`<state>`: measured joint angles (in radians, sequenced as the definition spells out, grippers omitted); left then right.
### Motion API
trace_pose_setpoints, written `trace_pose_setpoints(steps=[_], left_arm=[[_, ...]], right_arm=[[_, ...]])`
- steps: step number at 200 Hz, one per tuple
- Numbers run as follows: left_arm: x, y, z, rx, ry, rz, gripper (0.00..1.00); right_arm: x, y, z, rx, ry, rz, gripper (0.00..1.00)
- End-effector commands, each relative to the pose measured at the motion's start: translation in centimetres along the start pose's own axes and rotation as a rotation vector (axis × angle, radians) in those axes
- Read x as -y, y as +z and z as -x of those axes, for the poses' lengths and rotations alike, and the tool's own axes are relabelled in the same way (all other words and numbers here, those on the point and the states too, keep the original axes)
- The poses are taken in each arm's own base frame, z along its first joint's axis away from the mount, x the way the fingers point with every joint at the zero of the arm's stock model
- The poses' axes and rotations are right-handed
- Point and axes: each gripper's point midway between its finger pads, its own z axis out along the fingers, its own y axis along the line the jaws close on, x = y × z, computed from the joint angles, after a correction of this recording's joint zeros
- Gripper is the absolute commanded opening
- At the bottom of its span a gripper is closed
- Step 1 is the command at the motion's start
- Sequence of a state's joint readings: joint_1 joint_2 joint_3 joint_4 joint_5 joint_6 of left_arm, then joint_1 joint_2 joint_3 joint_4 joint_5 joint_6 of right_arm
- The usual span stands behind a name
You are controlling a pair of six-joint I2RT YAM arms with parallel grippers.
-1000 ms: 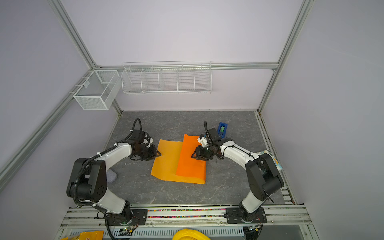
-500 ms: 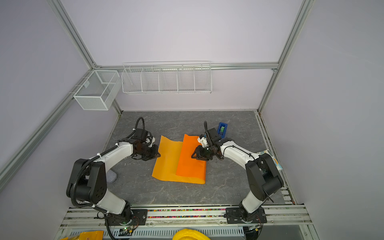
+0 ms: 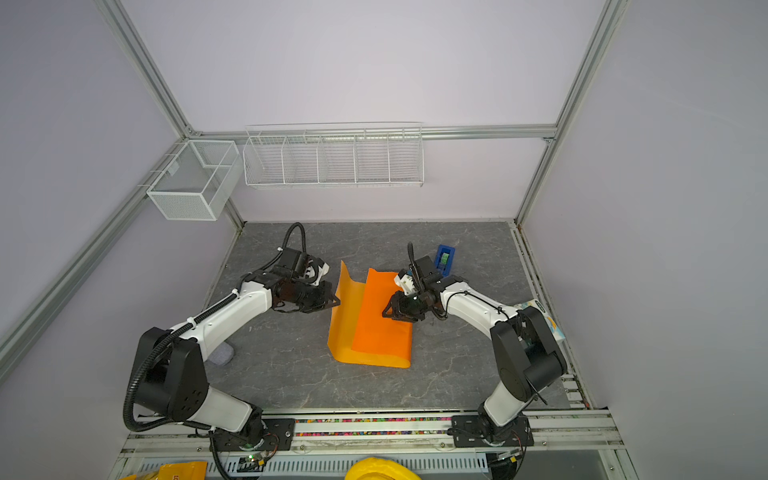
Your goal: Wrap the gift box in paper
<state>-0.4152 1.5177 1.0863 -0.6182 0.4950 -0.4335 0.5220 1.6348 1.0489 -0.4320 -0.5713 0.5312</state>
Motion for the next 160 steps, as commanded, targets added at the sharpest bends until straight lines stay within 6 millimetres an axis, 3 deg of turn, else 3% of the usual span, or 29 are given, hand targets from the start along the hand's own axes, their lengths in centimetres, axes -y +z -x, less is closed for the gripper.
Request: trace_pose_setpoints(steps=[1,80,127,160], left_arm=[[1.7,-0.2,0.8,0.01,0.009,-0.035,0.0],[3.4,0.7,0.9,-0.008,0.032,-0.062,0.0],[7.1,1.8,0.6,-0.048,0.091,-0.13,0.0],[9.4,4.1,-0.5,-0.115,0.132,-0.142,0.0]], right_arm=[[2.3,1.5,-3.8,-0.137,0.049,-0.065,0.43],[2.8,1.4,-5.6,-0.192,0.033,-0.082,0.43],[3.0,1.4,-5.9,-0.197,0.027,-0.09,0.42],[2.9,1.3,-5.6,-0.187,0.027,-0.09,0.42]])
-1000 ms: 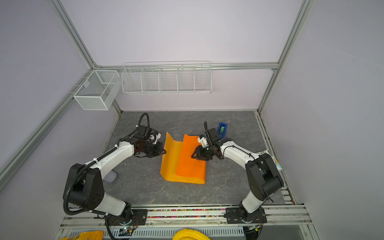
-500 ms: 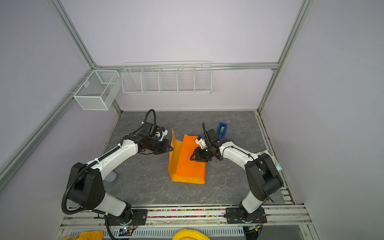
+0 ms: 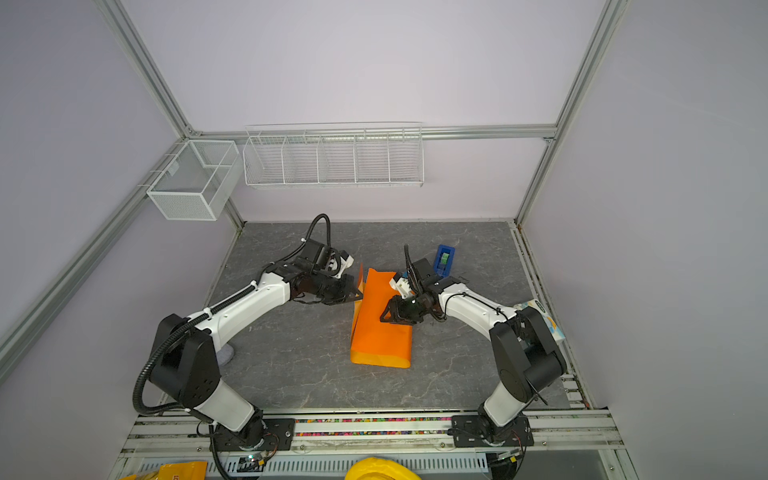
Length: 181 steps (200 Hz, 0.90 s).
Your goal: Wrap the gift box in paper
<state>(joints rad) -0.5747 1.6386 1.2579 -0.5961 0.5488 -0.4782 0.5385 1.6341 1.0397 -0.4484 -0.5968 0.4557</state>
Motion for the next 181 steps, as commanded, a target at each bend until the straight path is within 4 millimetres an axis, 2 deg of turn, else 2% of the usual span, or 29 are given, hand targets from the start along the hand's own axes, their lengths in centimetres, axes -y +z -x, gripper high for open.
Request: trace_pose_setpoints(steps=[1,21,54,107,123,145,159,181], left_arm=[[1.7,1.8,-0.4,-0.049,0.021,-0.024,0.0],[1.9,3.6,-1.2,-0.1,0.027,-0.011,0.0],[0.5,5.6,-2.5,-0.163,-0.001,0.043,0.0],[-1.5,7.0,-3.8,-0.202,-0.048,0.102,0.0],[-2.0,7.2,-4.1,-0.211,-0.056,0.117,0.0],[-2.5,7.4,-4.4,-0.219,-0.064,0.133,0.0],[-2.6,7.3,-4.5,-0.22,-0.065,0.136,0.0],[-2.7,7.3,-4.6,-0.219,-0.065,0.139,0.0]], right_arm=[[3.0,1.1,-4.6,-0.149,0.102,-0.098,0.42],[2.9,1.1,-4.5,-0.144,0.099,-0.099,0.42],[2.8,0.8,-4.3,-0.128,0.099,-0.102,0.42],[2.0,0.2,-3.7,-0.096,0.088,-0.089,0.42],[1.0,-0.9,-3.1,-0.061,0.077,-0.074,0.43],[-0.1,-3.4,-2.2,0.017,0.061,-0.071,0.46],[0.5,-5.2,-1.7,0.075,0.069,-0.112,0.49],[3.2,-7.1,-1.4,0.14,0.126,-0.191,0.53]])
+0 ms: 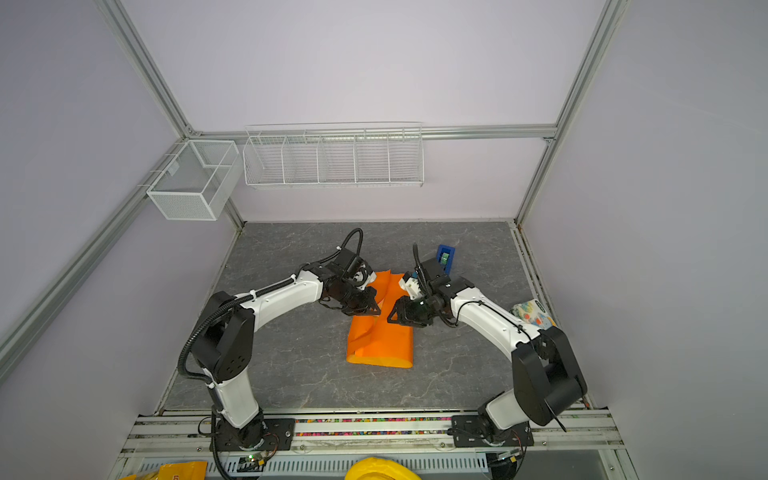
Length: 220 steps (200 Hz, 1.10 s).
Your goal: Wrap the gift box in paper
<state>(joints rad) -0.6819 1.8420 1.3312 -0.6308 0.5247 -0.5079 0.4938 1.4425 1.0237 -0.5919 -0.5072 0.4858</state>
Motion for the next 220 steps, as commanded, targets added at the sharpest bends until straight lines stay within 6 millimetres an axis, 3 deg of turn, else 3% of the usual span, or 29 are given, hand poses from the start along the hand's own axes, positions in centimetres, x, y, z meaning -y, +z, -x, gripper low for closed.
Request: trace_pose_setpoints(steps=[1,23,64,119,220], left_arm=[[-1.9,1.0,-1.3,-0.041,-0.036,0.066,0.0],[-1.8,1.0,-1.2,-0.038,-0.037,0.064,0.0],[-1.2,0.5,-0.9,-0.027,-0.031,0.051,0.0],[0.9,-0.1,-0.2,-0.01,-0.007,0.001,0.0],[6.0,0.3,0.2,-0.007,0.032,-0.082,0.0]], right_arm=[[3.7,-1.8,-0.3,0.048,0.081,-0.12,0.54],[5.9,-1.2,-0.2,0.039,0.14,-0.12,0.59],[4.8,1.3,0.4,-0.014,0.139,0.035,0.61],[6.9,3.2,0.1,-0.064,0.148,-0.019,0.53],[5.1,4.3,0.2,-0.08,0.107,-0.009,0.48]])
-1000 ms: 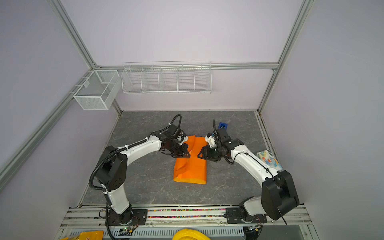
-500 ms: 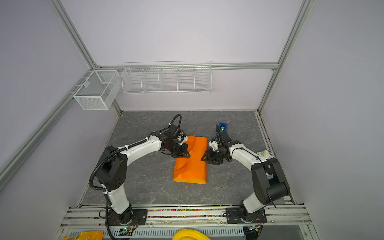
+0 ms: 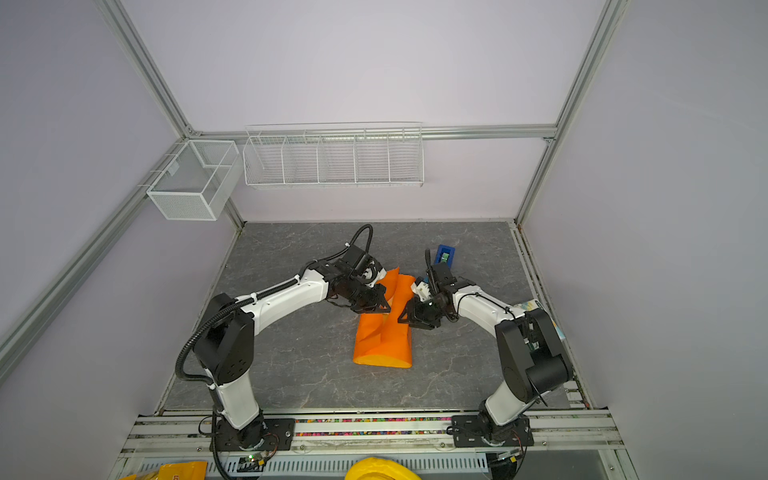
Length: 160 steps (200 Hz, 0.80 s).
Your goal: Wrap the gift box in paper
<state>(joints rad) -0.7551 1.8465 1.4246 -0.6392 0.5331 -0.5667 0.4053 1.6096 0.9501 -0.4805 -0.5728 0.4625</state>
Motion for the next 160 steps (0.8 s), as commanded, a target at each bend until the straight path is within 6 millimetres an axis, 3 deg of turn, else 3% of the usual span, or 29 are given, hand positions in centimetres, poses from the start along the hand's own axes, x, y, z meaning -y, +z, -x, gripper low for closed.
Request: trace_pose_setpoints(steps=[1,25,79,129,160], left_arm=[[1.3,0.5,0.2,-0.014,-0.006,-0.029,0.0],[2.1,0.8,0.0,-0.025,0.002,-0.039,0.0],[1.4,1.4,-0.7,-0.039,-0.019,-0.023,0.0],[-0.6,1.9,-1.5,-0.02,-0.057,0.01,0.0],[-1.5,2.8,-1.7,-0.013,-0.1,-0.02,0.0]], right_arm=[[-0.2,0.6,0.0,-0.013,-0.011,-0.009,0.48],[-0.6,0.8,0.1,-0.012,-0.016,-0.004,0.48],[-1.3,1.5,0.6,-0.007,-0.028,0.01,0.47],[-2.4,2.1,1.1,-0.01,-0.055,0.041,0.47],[-1.8,2.3,0.6,-0.019,-0.047,0.032,0.46]])
